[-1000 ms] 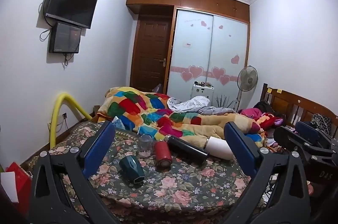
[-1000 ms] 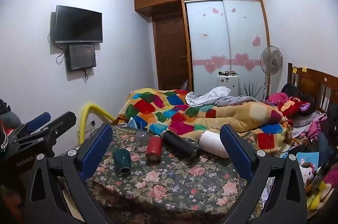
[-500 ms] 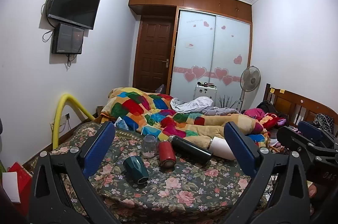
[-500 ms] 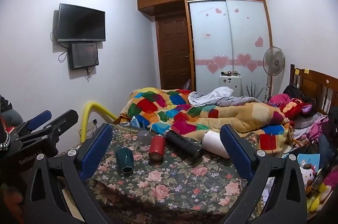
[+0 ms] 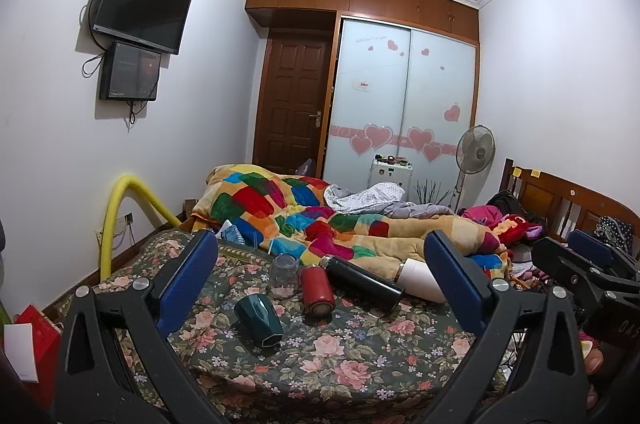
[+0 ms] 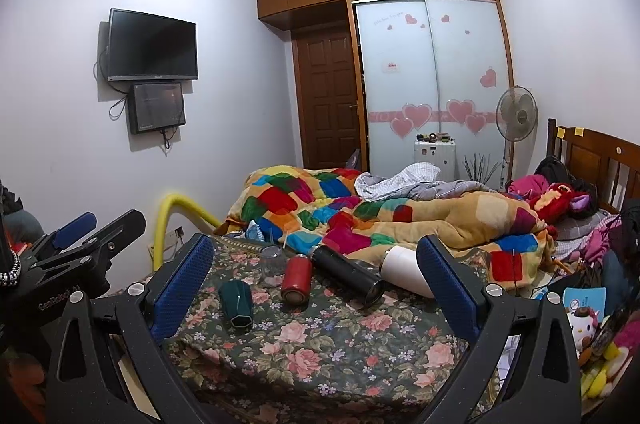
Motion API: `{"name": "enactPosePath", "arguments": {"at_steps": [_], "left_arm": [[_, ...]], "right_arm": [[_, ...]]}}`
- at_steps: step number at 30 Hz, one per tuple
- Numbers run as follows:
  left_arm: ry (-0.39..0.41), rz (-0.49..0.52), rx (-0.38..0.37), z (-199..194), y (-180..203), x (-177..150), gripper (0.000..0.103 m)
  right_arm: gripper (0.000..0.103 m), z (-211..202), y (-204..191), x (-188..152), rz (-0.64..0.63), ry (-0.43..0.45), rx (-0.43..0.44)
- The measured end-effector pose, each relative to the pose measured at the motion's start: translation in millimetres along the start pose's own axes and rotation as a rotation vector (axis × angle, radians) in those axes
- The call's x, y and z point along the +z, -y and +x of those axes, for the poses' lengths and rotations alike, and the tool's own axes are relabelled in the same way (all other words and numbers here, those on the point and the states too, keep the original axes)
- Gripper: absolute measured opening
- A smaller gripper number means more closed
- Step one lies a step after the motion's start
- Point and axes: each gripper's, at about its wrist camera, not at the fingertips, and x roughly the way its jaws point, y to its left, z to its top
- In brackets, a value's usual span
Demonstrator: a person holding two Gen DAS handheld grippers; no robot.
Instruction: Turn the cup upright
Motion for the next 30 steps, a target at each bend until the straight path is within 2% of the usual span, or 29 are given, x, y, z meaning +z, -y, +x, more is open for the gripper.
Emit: {"name": "enactPosePath", "arguments": {"at_steps": [30], "left_arm": [[0.008,-0.002,-0.002,-0.3,1.7,2.3,0.103]], "right_arm": [[0.102,-2.3,2.4,-0.4,0.007,0.009,0.0]]}}
